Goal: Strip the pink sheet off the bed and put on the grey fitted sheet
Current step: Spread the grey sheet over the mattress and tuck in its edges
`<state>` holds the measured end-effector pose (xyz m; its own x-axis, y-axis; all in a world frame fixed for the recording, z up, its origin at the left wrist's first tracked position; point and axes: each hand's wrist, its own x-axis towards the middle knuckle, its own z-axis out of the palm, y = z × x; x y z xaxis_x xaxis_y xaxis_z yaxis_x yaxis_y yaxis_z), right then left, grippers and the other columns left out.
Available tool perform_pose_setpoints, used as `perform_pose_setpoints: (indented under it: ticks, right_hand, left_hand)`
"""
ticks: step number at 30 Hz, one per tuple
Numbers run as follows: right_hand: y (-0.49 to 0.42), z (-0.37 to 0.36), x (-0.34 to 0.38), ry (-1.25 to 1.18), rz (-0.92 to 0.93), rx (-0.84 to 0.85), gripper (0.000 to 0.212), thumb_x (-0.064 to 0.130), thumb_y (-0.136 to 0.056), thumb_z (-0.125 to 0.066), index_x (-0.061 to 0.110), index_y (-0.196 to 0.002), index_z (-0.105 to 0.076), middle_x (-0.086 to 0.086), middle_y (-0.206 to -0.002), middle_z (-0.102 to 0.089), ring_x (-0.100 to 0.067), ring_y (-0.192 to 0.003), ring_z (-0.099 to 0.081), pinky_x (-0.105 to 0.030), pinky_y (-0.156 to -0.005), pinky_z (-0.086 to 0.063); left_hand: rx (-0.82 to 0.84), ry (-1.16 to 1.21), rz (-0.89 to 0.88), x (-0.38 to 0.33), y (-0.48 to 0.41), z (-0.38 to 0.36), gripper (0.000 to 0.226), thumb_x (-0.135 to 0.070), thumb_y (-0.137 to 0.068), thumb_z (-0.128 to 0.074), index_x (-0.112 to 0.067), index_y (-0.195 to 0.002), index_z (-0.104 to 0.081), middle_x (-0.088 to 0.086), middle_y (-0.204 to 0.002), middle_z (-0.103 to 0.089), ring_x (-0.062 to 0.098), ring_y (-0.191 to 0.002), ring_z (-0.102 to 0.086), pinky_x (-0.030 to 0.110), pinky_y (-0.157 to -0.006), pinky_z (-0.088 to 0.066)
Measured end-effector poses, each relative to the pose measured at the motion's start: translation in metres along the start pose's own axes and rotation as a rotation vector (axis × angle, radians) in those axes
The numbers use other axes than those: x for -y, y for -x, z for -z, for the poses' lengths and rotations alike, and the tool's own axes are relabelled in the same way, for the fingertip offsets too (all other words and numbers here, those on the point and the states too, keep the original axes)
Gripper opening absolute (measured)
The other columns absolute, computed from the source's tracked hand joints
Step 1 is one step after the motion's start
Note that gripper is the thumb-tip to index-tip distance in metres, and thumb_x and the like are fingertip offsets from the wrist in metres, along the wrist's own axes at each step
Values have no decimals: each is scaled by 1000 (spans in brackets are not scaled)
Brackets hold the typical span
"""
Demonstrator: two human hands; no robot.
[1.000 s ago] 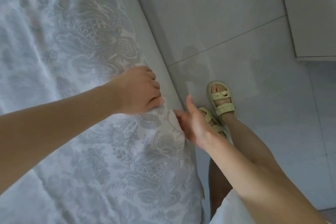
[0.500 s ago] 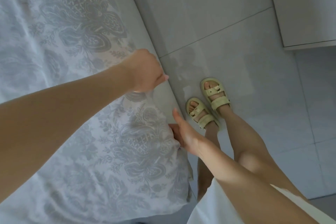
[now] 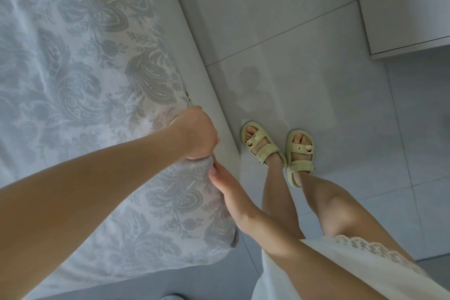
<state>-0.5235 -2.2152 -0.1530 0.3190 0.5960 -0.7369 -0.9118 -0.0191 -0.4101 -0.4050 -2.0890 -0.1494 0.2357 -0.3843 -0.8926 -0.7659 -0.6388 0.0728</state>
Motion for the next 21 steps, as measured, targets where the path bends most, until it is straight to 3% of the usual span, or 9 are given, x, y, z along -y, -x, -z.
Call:
perform_pose_setpoints:
  ticks: [3,5,7,10,12,14,16,19,21]
  right_hand:
    - [-6,-5,6,-44,-175,9,49,65,-87,-45,35,-123,-57,3,-126,-63,-11,-116,-59,-35,-106,-41]
    - [-7,3,2,-83,-314,32,66,73,-82,-40,29,-128,-57,3,-123,-64,-11,-114,-60,-33,-104,-42]
    - [1,12,-1,-49,-389,32,64,72,-84,-32,32,-128,-56,11,-118,-65,-5,-109,-60,-26,-99,-44]
    - [19,25,-3,177,-427,-43,43,55,-98,-30,30,-90,-64,19,-81,-68,-5,-85,-62,-21,-77,-48]
    - [34,33,-6,483,-341,-143,41,47,-95,-40,15,-84,-63,8,-82,-69,-16,-88,-62,-30,-81,-48]
    - [49,36,-6,686,-265,-217,39,49,-90,-50,16,-106,-65,6,-103,-69,-13,-100,-62,-31,-92,-47]
    - [59,30,2,907,-225,-173,43,49,-90,-54,13,-111,-64,2,-106,-69,-13,-100,-62,-30,-90,-48]
    - [63,10,12,1278,-213,-21,32,39,-94,-51,9,-97,-60,-4,-93,-64,-23,-94,-60,-29,-72,-43]
    - [65,-5,15,1502,-174,56,29,33,-96,-49,11,-77,-46,-3,-75,-50,-26,-81,-51,-28,-65,-34]
  left_hand:
    - [53,29,38,0,-3,5,44,-30,-103,-23,-17,-88,-62,2,-95,-66,22,-88,-58,34,-93,-34]
    - [32,73,59,1,-4,9,47,-32,-103,-19,-17,-87,-62,3,-95,-66,21,-79,-52,33,-94,-33]
    - [-46,167,85,2,-1,8,47,-36,-101,-19,-17,-79,-56,5,-92,-67,21,-73,-46,33,-92,-35]
    - [-382,403,162,3,12,-6,56,-42,-94,-16,-14,-79,-62,2,-85,-68,21,-78,-55,34,-89,-41]
    - [-720,639,222,-3,28,-16,50,-38,-90,-27,-12,-84,-70,2,-84,-69,24,-81,-61,35,-81,-46]
    - [-946,755,390,-13,49,-25,37,-28,-89,-39,-9,-83,-70,4,-84,-68,27,-80,-61,36,-75,-48]
    - [-1014,831,659,-29,70,-33,29,-22,-89,-45,-6,-81,-69,6,-83,-67,29,-80,-59,37,-70,-47]
    - [-947,1020,1044,-63,97,-48,25,-18,-92,-49,-4,-76,-62,10,-79,-61,30,-78,-54,37,-66,-42]
    - [-823,1200,1252,-88,111,-58,28,-20,-94,-47,-5,-71,-53,8,-75,-54,26,-73,-48,33,-60,-35]
